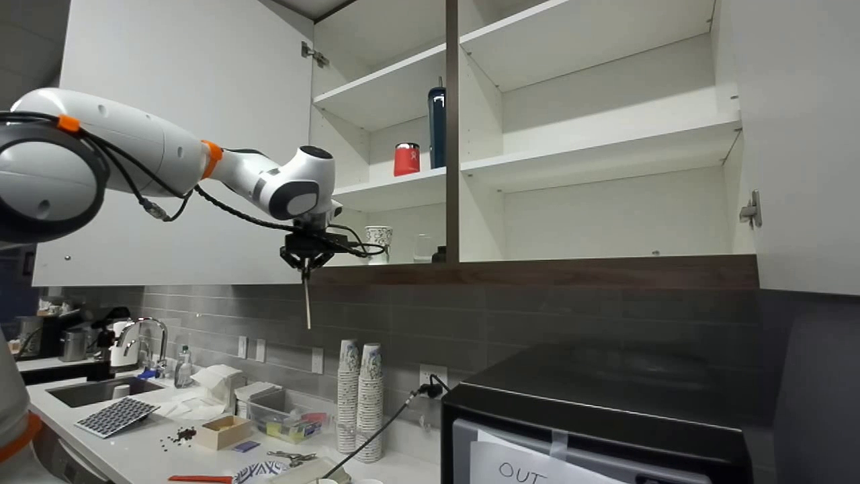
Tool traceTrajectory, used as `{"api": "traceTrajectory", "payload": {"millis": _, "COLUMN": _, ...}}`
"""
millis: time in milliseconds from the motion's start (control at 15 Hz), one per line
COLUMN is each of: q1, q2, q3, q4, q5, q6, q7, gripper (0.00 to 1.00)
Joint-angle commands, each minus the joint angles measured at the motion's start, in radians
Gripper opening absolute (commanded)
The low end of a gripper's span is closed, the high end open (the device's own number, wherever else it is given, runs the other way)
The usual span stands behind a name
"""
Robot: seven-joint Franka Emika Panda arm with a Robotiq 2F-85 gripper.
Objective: Put the stick in the cup on the counter
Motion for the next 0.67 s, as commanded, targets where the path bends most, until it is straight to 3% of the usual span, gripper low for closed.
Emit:
{"api": "traceTrajectory", "payload": {"millis": 0, "q1": 0.038, "q2": 0.004, "q3": -0.029, "q4": 0.003, "q5": -0.017, "q6": 0.004, "q7": 0.011, "gripper": 0.02}}
{"api": "traceTrajectory", "payload": {"millis": 267, "q1": 0.077, "q2": 0.092, "q3": -0.100, "q4": -0.016, "q5": 0.097, "q6": -0.009, "q7": -0.107, "gripper": 0.02}}
{"api": "traceTrajectory", "payload": {"millis": 600, "q1": 0.054, "q2": 0.187, "q3": -0.110, "q4": -0.060, "q5": 0.185, "q6": 0.000, "q7": -0.280, "gripper": 0.02}}
